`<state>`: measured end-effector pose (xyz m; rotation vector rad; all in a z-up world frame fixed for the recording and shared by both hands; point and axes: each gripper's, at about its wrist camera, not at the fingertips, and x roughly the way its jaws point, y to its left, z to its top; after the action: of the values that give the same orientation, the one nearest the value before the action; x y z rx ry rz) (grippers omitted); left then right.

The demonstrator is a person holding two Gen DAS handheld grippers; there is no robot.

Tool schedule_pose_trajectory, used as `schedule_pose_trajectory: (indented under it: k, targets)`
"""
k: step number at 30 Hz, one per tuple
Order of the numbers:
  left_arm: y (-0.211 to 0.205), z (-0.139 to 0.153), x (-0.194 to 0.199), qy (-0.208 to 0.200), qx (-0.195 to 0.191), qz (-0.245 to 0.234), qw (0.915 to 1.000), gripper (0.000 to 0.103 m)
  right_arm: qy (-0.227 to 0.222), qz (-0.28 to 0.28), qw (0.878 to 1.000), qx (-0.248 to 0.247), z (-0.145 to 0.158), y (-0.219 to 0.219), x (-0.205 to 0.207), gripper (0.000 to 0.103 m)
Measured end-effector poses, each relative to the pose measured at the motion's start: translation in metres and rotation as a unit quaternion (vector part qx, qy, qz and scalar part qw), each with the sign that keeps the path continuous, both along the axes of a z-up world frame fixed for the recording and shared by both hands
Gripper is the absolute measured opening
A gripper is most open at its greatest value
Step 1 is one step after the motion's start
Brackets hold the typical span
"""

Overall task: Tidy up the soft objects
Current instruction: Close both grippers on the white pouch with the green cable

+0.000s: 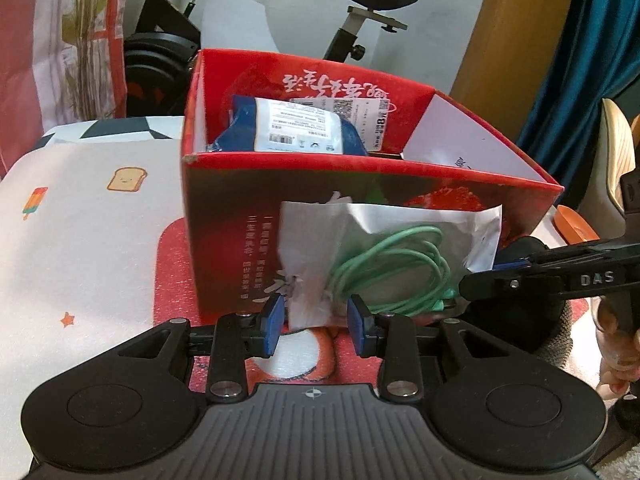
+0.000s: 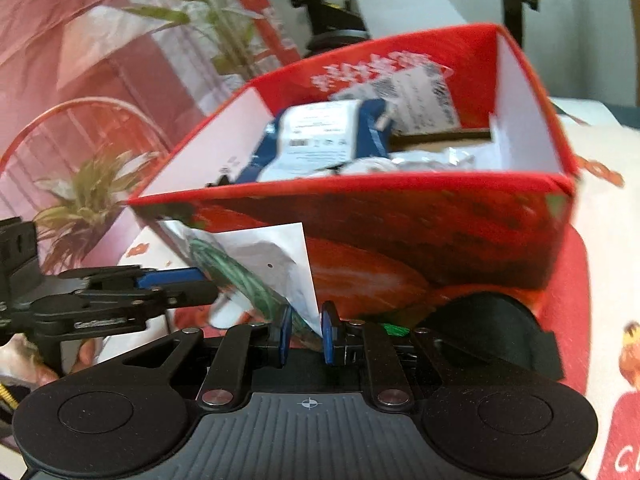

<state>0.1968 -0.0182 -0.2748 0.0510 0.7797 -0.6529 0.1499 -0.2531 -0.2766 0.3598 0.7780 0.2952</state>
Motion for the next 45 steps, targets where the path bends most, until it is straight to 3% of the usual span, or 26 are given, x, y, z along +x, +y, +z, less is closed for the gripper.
schedule_pose_trajectory:
  k: [5, 13, 22, 29, 33, 38, 45]
  targets:
    - [0.012, -0.001, 0.004, 0.003, -0.007, 0.025, 0.9997, 0.050, -0.005, 0.024, 1.000, -0.018, 0.003, 0.012, 0.006, 0.013]
    - [0.043, 0.003, 0.010, -0.007, -0.029, 0.038, 0.9988, 0.051, -0.001, 0.057, 0.998, -0.014, 0.003, 0.027, 0.013, 0.012]
    - [0.048, 0.001, 0.016, -0.010, -0.059, -0.004, 0.9982, 0.056, 0.060, 0.042, 0.993, 0.095, -0.014, 0.018, 0.021, 0.011]
    - [0.044, 0.003, 0.021, -0.020, -0.039, -0.066, 0.9969, 0.064, 0.103, 0.039, 0.980, 0.166, -0.022, 0.014, 0.020, 0.011]
    - [0.050, 0.000, 0.024, -0.013, -0.049, -0.076, 0.9958, 0.065, 0.110, 0.041, 0.979, 0.165, -0.022, 0.013, 0.015, 0.010]
    - [0.052, -0.003, 0.030, 0.014, -0.082, -0.076, 0.9936, 0.072, 0.107, 0.037, 0.985, 0.133, -0.013, 0.005, 0.011, 0.009]
    - [0.054, -0.006, 0.031, 0.036, -0.105, -0.077, 0.9908, 0.073, 0.107, 0.036, 0.990, 0.082, -0.006, -0.003, 0.006, 0.010]
